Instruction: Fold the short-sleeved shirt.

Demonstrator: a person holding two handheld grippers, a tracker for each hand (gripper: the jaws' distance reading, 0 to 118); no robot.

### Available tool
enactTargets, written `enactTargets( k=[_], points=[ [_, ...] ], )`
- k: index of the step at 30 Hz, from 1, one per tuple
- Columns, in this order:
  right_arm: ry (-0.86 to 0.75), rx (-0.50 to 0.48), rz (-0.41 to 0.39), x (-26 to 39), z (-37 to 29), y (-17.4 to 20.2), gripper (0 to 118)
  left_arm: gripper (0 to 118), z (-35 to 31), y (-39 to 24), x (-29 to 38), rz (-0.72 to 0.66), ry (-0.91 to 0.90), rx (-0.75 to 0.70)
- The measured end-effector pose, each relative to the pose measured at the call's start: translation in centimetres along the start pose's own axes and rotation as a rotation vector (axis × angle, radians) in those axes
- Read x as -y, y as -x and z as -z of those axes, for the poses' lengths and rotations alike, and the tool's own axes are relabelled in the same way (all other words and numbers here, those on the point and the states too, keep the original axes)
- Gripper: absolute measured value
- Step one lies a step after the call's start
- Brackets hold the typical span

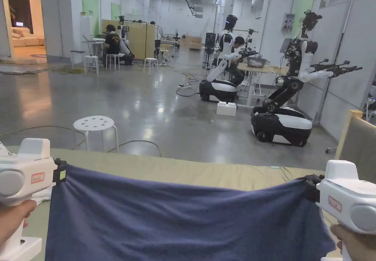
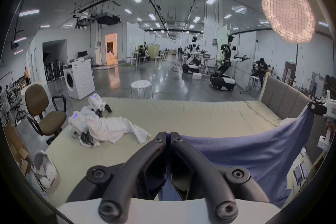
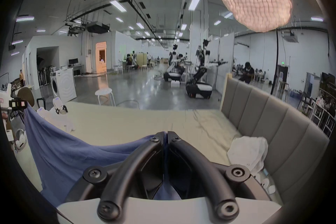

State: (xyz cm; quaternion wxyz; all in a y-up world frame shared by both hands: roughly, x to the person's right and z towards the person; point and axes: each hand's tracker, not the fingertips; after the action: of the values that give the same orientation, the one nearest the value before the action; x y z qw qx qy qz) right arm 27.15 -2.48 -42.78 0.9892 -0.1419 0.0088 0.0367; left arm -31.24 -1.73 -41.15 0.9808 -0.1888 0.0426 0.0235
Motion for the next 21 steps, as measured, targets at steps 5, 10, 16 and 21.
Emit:
enactTargets(
  k=[5, 10, 16, 21],
  points=[
    [-0.084, 0.014, -0.039, -5.8, -0.6, 0.6, 1, 0, -0.4, -0.1, -5.8, 0.014, -0.068, -0.011],
    [-0.157, 0.040, -0.055, -12.0, -1.0, 1.4, 1, 0, -0.2, -0.2, -11.7, 0.028, -0.122, -0.021],
    [-0.204, 0.066, -0.049, -19.1, 0.4, 1.6, 1, 0, 0.9, -0.2, -17.9, 0.033, -0.174, -0.049],
    [-0.218, 0.078, -0.038, -22.9, 2.5, 1.0, 1, 0, 2.1, -0.2, -20.9, 0.046, -0.197, -0.079]
  ],
)
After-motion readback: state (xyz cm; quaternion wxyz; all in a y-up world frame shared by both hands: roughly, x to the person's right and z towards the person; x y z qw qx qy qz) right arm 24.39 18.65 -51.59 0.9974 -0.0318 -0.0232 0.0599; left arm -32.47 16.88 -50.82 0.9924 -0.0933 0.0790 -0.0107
